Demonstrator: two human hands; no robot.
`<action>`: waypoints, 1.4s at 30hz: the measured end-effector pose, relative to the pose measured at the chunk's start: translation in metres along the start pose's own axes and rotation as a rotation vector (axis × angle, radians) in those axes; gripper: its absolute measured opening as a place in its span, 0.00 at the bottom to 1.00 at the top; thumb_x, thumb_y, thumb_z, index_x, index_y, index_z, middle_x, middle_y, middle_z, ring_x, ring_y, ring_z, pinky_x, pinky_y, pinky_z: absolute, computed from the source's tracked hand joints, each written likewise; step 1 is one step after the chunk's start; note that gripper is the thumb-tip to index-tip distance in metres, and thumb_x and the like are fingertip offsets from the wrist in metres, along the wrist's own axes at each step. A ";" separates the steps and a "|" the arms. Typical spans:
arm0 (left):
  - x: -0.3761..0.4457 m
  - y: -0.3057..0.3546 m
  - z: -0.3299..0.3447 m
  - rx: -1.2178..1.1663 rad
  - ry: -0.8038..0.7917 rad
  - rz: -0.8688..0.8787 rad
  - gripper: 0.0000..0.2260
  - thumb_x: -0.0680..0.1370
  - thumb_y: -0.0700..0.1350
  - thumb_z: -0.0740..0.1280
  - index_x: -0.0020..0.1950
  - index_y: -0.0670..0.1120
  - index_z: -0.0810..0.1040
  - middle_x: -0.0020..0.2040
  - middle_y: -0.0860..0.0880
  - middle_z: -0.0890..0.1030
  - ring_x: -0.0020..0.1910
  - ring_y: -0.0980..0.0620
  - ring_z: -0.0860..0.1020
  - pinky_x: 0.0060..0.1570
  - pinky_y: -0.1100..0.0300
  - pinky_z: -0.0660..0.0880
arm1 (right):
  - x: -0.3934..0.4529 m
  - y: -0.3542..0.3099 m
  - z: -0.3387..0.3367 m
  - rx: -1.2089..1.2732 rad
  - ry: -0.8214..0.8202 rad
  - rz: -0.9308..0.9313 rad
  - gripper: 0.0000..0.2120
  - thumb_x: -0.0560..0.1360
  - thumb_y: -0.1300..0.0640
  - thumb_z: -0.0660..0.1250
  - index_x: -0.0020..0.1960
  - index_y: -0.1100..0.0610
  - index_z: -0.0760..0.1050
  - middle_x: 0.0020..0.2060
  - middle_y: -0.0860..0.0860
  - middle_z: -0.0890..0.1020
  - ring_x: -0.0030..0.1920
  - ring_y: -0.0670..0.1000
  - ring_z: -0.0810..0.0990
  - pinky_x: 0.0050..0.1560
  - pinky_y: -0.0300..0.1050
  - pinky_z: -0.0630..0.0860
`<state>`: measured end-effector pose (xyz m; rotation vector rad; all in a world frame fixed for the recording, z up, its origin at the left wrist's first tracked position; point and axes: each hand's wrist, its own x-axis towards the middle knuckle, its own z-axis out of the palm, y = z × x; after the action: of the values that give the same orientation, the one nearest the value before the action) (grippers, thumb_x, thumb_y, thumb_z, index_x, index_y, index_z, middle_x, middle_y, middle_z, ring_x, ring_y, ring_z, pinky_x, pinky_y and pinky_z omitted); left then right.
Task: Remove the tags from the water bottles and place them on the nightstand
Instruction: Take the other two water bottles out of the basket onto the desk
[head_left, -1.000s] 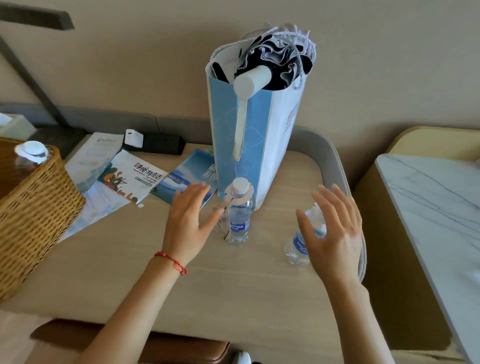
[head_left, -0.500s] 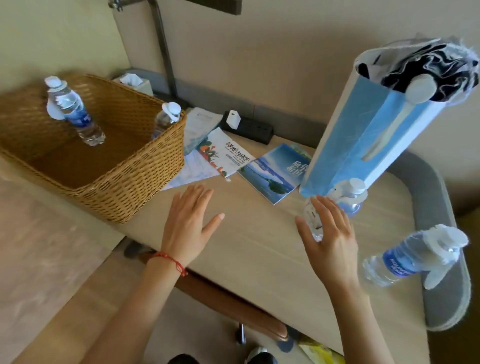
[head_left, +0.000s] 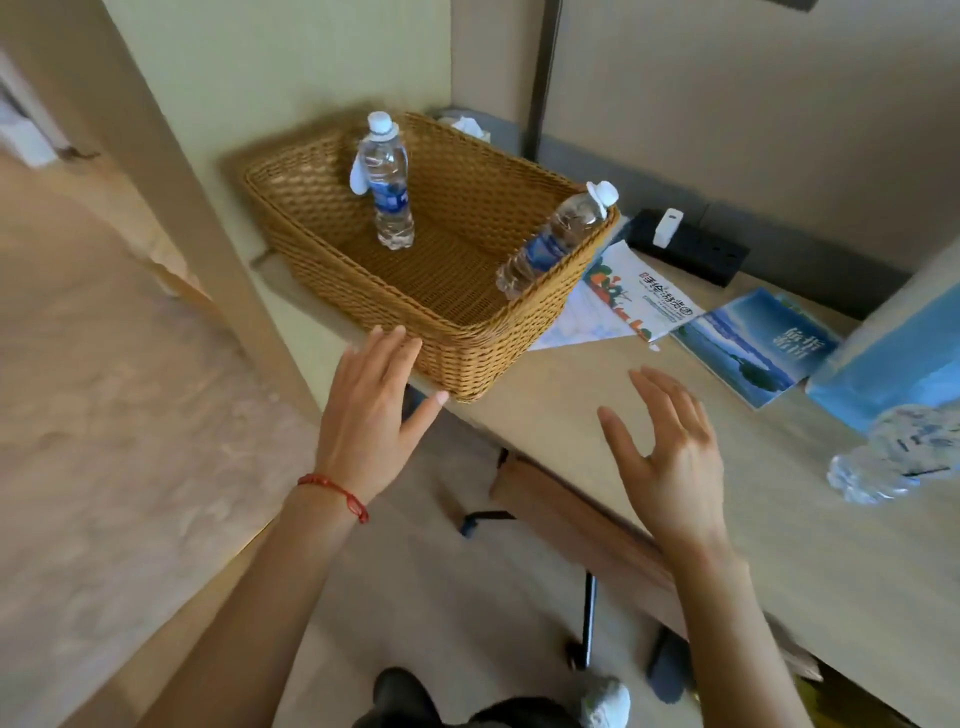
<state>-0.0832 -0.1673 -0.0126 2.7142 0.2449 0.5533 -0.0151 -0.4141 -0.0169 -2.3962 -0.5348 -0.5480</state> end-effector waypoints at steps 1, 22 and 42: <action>-0.002 -0.012 -0.007 0.001 0.003 -0.007 0.24 0.75 0.50 0.65 0.67 0.39 0.68 0.69 0.39 0.69 0.70 0.40 0.63 0.68 0.42 0.59 | 0.000 -0.010 0.007 0.006 -0.009 -0.003 0.19 0.74 0.51 0.66 0.59 0.63 0.74 0.58 0.60 0.78 0.60 0.60 0.75 0.55 0.58 0.76; 0.111 -0.119 -0.028 -0.072 0.079 -0.068 0.24 0.76 0.49 0.64 0.68 0.39 0.67 0.69 0.40 0.68 0.71 0.42 0.62 0.69 0.43 0.61 | 0.137 -0.061 0.099 0.120 -0.028 0.042 0.22 0.74 0.49 0.63 0.62 0.62 0.73 0.60 0.58 0.77 0.62 0.57 0.74 0.59 0.49 0.70; 0.311 -0.193 0.004 -0.219 0.087 0.035 0.23 0.75 0.47 0.67 0.66 0.40 0.69 0.68 0.41 0.70 0.69 0.43 0.66 0.67 0.51 0.61 | 0.278 -0.068 0.167 -0.018 -0.092 0.104 0.23 0.74 0.49 0.62 0.65 0.60 0.70 0.64 0.58 0.74 0.65 0.57 0.70 0.62 0.53 0.68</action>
<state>0.1822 0.0824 0.0177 2.4905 0.1492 0.6683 0.2244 -0.1907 0.0338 -2.4596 -0.4433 -0.4000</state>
